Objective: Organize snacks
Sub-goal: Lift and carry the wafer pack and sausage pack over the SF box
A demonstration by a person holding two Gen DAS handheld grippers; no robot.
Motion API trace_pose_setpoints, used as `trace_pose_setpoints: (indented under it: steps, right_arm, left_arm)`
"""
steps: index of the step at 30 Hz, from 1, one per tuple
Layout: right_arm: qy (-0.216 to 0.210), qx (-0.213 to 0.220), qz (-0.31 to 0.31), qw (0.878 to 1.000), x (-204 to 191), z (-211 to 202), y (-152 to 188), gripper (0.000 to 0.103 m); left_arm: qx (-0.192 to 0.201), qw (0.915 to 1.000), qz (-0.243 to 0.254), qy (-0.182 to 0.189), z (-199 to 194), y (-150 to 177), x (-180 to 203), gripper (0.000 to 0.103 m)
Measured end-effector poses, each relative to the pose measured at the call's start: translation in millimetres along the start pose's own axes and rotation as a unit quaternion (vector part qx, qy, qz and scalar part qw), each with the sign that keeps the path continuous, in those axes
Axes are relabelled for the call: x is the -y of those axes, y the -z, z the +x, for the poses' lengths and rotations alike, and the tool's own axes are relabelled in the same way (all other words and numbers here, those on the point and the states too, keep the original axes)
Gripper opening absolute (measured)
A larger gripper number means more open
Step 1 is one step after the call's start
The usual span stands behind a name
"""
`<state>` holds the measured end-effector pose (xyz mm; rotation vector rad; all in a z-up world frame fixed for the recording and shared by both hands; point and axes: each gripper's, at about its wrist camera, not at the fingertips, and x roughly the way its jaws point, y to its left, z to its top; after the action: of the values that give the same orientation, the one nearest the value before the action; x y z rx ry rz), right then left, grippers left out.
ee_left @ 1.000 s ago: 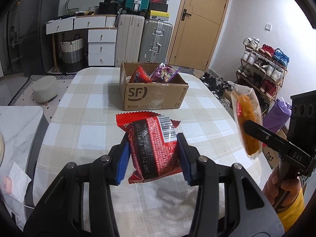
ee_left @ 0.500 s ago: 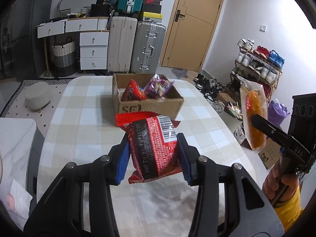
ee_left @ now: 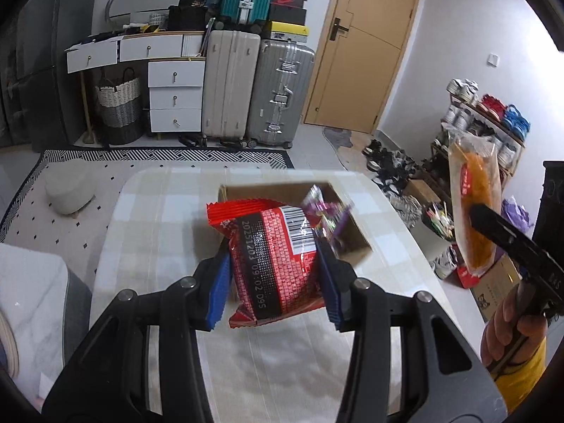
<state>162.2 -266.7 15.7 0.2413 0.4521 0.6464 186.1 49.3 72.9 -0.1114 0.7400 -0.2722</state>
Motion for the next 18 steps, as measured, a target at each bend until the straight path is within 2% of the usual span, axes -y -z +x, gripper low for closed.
trace_pose_setpoints:
  steps: [5,9,18]
  right_arm:
    - [0.010,-0.023,0.002,1.000,19.5,50.5,-27.5,0.040]
    - [0.025,-0.049,0.009,0.998,37.6,92.8,-37.8,0.040]
    - [0.057,-0.115,0.063,0.990,89.4,170.6,-14.1,0.040]
  left_arm:
    - [-0.021,0.9997,0.014,-0.001,52.5,-41.3,1.4,0.042]
    - [-0.048,0.9988,0.010,0.007,100.5,-62.1,0.8,0.042]
    - [-0.093,0.9954,-0.017,0.016,202.6,-83.5,-12.4,0.042]
